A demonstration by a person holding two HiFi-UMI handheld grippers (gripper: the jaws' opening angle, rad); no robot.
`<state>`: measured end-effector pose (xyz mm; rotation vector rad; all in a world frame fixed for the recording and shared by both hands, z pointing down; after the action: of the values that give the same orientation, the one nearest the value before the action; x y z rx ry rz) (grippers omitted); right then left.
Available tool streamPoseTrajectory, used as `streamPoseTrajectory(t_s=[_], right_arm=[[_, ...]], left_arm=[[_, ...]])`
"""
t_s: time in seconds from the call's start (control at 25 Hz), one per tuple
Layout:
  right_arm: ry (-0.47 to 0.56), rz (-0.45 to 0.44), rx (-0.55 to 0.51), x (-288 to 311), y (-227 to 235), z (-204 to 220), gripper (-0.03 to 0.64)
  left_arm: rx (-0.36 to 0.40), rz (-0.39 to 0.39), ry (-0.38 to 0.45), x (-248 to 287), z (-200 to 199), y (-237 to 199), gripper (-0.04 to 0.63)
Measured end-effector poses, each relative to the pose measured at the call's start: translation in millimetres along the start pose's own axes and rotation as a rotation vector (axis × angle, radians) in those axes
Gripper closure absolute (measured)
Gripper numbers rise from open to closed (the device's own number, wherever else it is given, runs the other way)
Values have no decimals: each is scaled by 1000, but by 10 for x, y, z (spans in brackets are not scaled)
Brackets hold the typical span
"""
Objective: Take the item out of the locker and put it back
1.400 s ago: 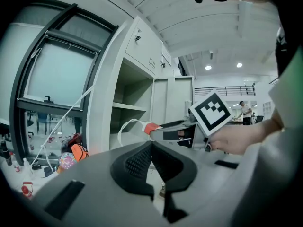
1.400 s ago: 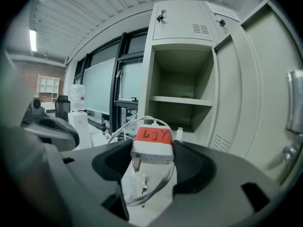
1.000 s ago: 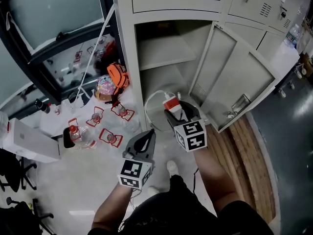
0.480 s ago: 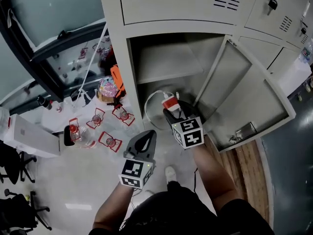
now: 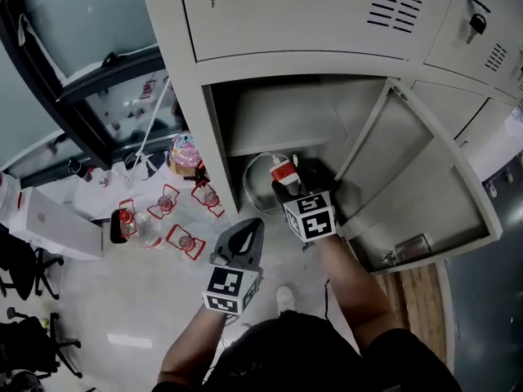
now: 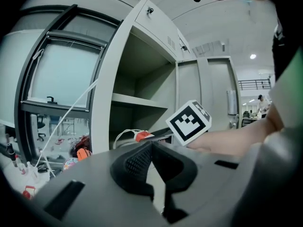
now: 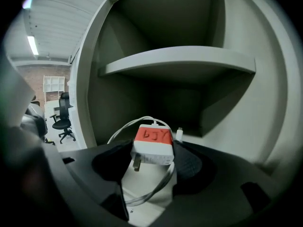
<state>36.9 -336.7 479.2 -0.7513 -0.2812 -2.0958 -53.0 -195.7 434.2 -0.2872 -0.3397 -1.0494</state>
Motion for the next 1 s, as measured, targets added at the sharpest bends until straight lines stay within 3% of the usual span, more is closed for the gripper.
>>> streamPoseTrajectory(t_s=[0.68,1.0], right_arm=[[-137,-13,-36,529,108,76,347],[-205,-5,-35,634,90,58,347]], left_arm=[[-14,-10,-48,219,68,-109,592],[-15,-24,-23,199,44,-214,592]])
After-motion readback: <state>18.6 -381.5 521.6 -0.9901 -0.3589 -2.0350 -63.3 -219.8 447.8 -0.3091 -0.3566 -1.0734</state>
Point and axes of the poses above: the fingertips, and each gripper's own axes: x forward along the fingers, y to its right, z out of its underside, the point moved 4 cm from there along -x, backward along the fingers, and after that the axes turned 12 degrees about -y, right-handed, at the moved point
